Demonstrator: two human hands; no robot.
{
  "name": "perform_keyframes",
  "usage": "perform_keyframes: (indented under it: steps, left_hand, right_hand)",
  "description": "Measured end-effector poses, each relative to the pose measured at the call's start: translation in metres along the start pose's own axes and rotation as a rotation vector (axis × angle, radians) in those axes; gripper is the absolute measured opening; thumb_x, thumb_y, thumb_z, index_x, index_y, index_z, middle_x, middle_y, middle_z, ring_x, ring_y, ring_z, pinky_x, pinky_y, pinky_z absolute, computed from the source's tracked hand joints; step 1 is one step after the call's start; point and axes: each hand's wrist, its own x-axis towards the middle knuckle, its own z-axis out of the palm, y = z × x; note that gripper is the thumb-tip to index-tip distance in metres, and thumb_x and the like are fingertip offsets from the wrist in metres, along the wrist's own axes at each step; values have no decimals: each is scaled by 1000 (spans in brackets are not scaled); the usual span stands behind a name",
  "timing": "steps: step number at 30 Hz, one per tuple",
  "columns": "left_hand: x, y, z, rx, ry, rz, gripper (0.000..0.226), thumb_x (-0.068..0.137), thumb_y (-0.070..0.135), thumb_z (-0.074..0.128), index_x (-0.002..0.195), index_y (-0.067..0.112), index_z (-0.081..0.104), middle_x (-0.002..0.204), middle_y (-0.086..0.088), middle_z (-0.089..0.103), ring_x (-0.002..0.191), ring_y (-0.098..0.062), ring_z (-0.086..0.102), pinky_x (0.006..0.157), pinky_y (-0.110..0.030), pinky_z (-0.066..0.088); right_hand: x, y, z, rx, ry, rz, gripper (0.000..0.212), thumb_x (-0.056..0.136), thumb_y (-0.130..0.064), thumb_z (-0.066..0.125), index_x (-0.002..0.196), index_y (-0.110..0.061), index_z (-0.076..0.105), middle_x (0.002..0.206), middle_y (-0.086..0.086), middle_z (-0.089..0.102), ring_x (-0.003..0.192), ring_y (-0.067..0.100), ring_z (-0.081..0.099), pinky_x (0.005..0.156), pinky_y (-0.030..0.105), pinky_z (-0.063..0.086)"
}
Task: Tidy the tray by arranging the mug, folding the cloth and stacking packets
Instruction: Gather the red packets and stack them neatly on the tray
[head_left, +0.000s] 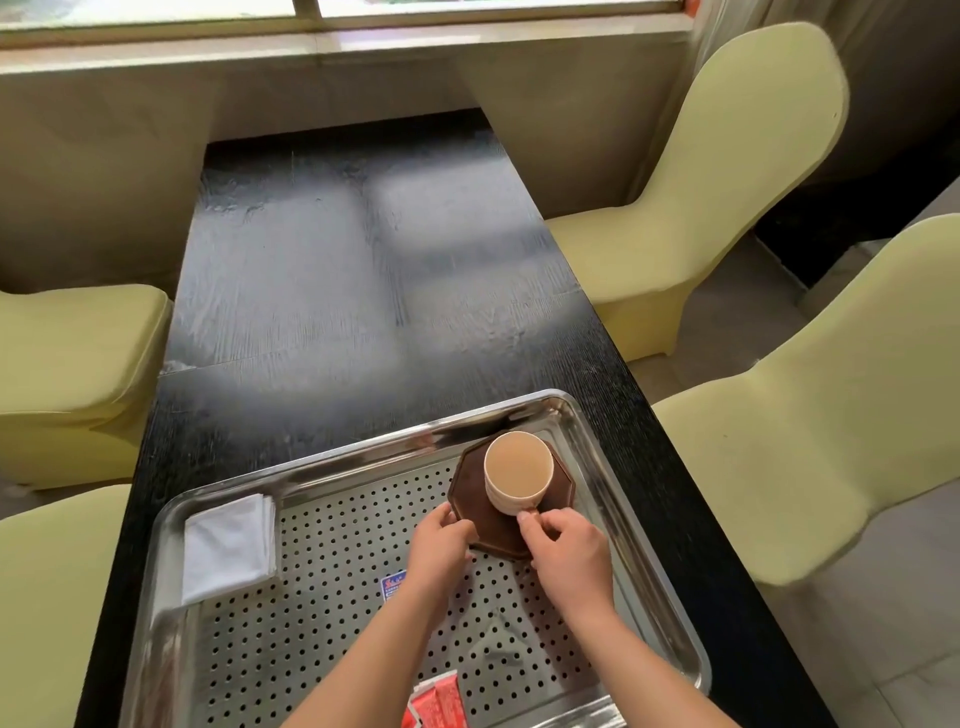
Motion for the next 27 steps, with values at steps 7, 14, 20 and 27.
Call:
perform_keyframes:
  steps: [7, 14, 20, 27]
  left_hand:
    - [1, 3, 3, -7, -36, 56, 35, 83, -1, 53, 107, 18, 70, 101, -7, 76, 93, -21, 70, 81, -35, 54]
    - [4, 8, 4, -4, -52, 74, 39, 83, -4, 51, 110, 17, 69, 103, -7, 76, 90, -17, 68, 75, -29, 48]
    - [6, 9, 6, 0, -49, 82, 40, 83, -3, 53, 111, 21, 69, 100, 1, 77, 97, -15, 71, 71, -24, 48]
    - [10, 14, 13, -6, -69, 113, 40, 78, -4, 53, 112, 12, 68, 105, -7, 75, 93, -15, 66, 73, -25, 47]
  right_hand:
    - [3, 6, -8, 35, -37, -26, 31, 87, -58, 63, 82, -28, 70, 85, -13, 64, 80, 3, 61, 68, 26, 50]
    - [5, 34, -8, 57, -14, 115, 37, 101, -37, 52, 131, -18, 60, 131, -1, 59, 116, 15, 57, 100, 37, 49]
    - [14, 36, 0, 37, -20, 213, 44, 100, -29, 56, 141, -14, 54, 138, 6, 52, 124, 20, 52, 103, 35, 42]
    - [17, 41, 6, 98, 68, 281, 37, 99, -20, 57, 135, -15, 59, 130, 5, 55, 113, 18, 56, 97, 33, 45]
